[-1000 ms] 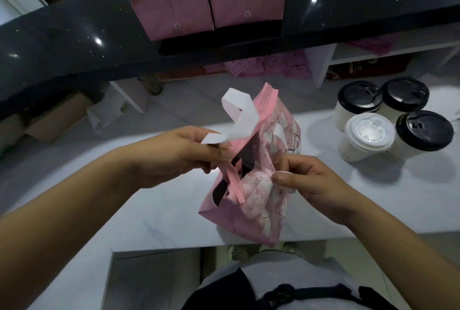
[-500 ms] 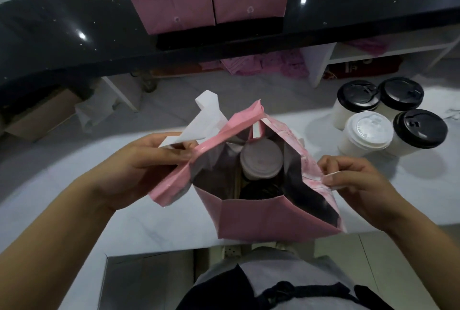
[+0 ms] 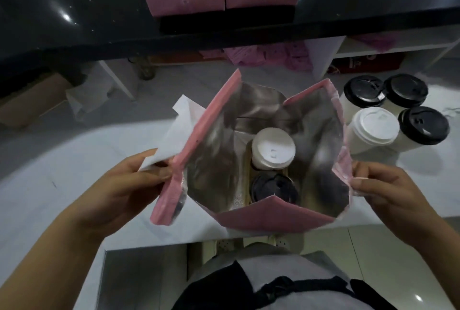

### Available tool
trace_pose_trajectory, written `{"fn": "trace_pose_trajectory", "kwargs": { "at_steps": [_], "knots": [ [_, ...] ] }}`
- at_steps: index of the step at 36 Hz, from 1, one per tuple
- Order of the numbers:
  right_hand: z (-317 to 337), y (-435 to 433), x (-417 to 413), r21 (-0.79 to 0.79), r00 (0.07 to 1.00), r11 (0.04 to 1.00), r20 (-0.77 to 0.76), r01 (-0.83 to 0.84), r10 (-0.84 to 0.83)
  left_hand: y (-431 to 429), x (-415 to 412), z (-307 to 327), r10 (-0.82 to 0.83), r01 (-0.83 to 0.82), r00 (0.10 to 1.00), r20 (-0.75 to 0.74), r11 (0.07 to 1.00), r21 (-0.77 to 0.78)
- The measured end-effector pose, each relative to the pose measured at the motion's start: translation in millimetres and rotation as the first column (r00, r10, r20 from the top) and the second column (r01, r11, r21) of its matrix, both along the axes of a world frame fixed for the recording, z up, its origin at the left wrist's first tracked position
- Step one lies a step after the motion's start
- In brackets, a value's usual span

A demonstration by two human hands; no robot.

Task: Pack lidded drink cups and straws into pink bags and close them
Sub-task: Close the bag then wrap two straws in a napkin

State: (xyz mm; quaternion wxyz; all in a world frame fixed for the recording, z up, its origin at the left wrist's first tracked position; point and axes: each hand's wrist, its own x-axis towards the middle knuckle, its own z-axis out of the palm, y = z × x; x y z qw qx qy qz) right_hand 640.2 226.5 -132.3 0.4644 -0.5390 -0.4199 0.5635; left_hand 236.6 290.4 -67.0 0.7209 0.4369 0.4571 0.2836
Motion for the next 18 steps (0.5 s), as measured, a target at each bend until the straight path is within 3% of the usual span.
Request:
{"fn": "trace_pose_trajectory", "kwargs": {
  "at_steps": [3,6,10,15,18],
  "knots": [
    [6,3,-8,0.026,0.998,0.999,0.056,0.024,-0.025,-2,8,3,-0.01,0.012,0.999,-0.037,0.999,0.053],
    [16,6,-18,0.066,0.976,0.996,0.208,0.053,-0.066,-6,17,5,0.031,-0.025,0.996,-0.079,0.997,0.079],
    [30,8,-37,0.145,0.934,0.981,0.314,0.131,-0.171,-10,32,2,0.135,-0.066,0.948,-0.289,0.97,0.236],
    [40,1,-49,0.211,0.795,0.96,0.542,0.185,-0.273,-15,37,4,0.223,0.148,0.828,-0.514,0.798,0.584],
    [47,-8,-52,0.239,0.727,0.957,0.626,0.165,-0.282,-16,41,17,0.211,0.308,0.793,-0.572,0.671,0.674]
  ]
}}
